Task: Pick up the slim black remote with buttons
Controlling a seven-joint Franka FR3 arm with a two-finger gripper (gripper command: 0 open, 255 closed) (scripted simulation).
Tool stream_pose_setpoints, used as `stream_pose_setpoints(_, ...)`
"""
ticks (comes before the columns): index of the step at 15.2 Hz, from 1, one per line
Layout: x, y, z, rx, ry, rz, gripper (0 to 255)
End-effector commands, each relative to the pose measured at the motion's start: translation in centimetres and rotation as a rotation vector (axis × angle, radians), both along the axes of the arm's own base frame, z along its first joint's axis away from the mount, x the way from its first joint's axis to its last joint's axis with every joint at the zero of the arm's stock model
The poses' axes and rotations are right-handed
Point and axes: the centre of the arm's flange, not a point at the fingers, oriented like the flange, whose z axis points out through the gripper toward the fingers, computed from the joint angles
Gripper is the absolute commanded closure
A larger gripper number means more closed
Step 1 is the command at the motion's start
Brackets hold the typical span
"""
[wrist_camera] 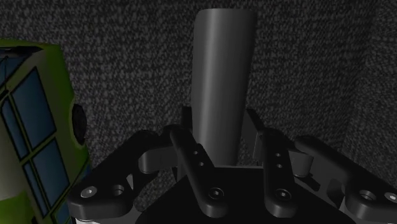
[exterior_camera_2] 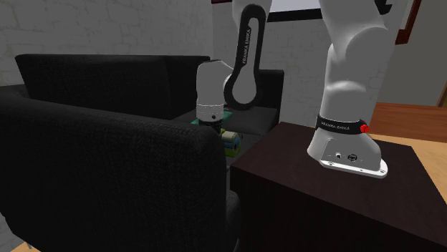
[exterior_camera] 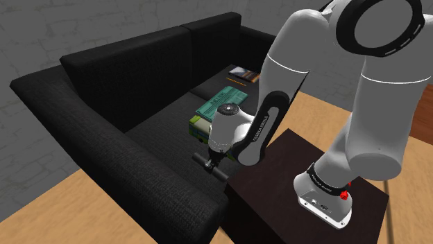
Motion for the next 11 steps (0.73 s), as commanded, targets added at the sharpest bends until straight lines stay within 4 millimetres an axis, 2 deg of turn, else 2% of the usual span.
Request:
stream_pose_setpoints(1,-0.1,0.0,1.0,0.0,0.0,0.0,255)
stream_pose_setpoints(9,-0.1,0.0,5.2,0.0,0.0,0.0,255)
stream_pose_setpoints(11,-0.1,0.0,5.3,0.0,0.0,0.0,255)
